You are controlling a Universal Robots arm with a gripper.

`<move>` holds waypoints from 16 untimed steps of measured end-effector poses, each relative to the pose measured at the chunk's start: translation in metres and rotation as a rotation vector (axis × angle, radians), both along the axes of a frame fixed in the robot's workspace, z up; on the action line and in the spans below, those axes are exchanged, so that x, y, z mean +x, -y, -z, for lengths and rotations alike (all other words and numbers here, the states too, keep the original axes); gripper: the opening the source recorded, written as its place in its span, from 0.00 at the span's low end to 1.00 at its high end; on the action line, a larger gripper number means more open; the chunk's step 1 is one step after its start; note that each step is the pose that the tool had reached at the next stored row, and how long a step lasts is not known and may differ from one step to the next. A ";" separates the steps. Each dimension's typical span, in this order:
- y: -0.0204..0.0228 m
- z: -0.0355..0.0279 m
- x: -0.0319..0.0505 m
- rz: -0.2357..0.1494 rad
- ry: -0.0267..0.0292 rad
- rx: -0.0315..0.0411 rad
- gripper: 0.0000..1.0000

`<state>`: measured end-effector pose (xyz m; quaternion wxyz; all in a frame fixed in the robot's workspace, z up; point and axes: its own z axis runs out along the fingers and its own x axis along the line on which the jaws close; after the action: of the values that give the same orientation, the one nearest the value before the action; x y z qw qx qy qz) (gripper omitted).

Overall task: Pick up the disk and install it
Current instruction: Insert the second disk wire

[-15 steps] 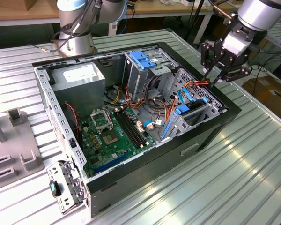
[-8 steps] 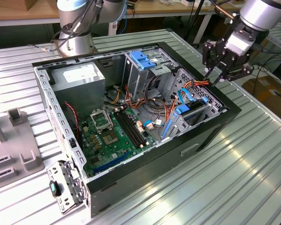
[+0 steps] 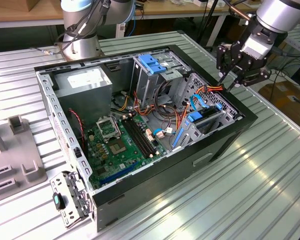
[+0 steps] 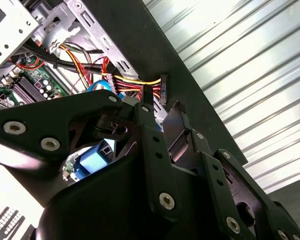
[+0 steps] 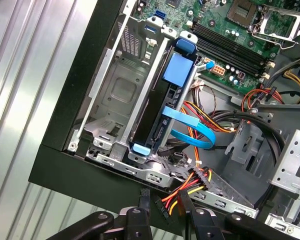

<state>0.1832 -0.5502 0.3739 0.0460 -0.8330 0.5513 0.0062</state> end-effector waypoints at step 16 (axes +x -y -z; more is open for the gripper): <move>0.0000 0.0007 0.0032 -0.067 0.0000 0.0006 0.36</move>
<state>0.1864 -0.5501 0.3731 0.0460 -0.8511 0.5230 0.0079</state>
